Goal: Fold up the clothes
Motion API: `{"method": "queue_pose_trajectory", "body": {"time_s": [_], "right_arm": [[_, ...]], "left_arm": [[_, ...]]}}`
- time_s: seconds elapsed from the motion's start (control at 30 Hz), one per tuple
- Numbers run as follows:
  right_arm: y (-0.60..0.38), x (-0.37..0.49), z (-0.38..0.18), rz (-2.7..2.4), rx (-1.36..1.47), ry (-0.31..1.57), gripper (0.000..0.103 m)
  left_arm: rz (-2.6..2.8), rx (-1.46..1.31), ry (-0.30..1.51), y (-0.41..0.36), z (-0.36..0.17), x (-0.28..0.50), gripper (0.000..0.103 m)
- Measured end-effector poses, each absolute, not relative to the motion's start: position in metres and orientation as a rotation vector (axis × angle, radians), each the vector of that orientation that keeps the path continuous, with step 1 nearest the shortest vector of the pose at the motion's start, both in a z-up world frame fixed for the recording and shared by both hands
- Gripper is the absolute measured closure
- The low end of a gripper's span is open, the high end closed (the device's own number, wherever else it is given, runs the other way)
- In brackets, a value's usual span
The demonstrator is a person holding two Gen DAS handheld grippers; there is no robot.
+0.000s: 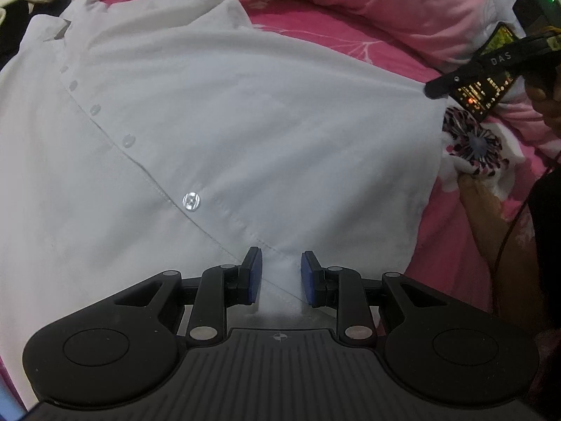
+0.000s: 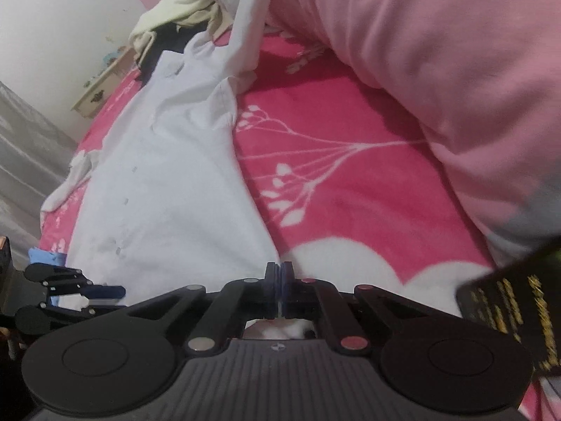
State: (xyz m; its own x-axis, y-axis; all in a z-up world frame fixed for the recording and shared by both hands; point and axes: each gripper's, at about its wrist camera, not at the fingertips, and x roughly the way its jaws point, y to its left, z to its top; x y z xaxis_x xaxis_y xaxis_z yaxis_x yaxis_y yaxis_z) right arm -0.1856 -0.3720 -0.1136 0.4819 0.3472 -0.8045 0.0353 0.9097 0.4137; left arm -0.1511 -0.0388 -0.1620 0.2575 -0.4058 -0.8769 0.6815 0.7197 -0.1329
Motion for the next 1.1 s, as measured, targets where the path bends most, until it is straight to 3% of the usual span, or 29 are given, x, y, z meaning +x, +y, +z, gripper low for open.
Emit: {"method": "queue_pose_trajectory", "body": {"time_s": [0.37,0.53,0.6,0.7,0.83,1.03,1.1], "right_arm": [[-0.355,-0.200,-0.125,0.119,0.296,1.147,0.101],[-0.349,-0.196,-0.104,0.070,0.167,1.072,0.098],[-0.351,-0.183,-0.092,0.089,0.171,1.018,0.094],[-0.351,-0.144,-0.082,0.146,0.230,0.959,0.078],[-0.341,-0.075,-0.086,0.225,0.313,0.925,0.072],[-0.317,0.009,-0.117,0.230,0.298,0.944,0.072],[-0.314,0.023,-0.131,0.226,0.257,0.961,0.084]], "left_arm": [[-0.775,0.324,1.077,-0.037,-0.162,-0.154,0.079],[-0.782,0.334,1.074,-0.038,-0.162,-0.153,0.079],[-0.784,0.336,1.072,-0.037,-0.162,-0.153,0.079],[-0.785,0.331,1.073,-0.038,-0.163,-0.153,0.079],[-0.781,0.318,1.076,-0.039,-0.165,-0.153,0.079],[-0.782,0.296,1.085,-0.038,-0.167,-0.150,0.078],[-0.786,0.290,1.086,-0.037,-0.167,-0.149,0.078]]}}
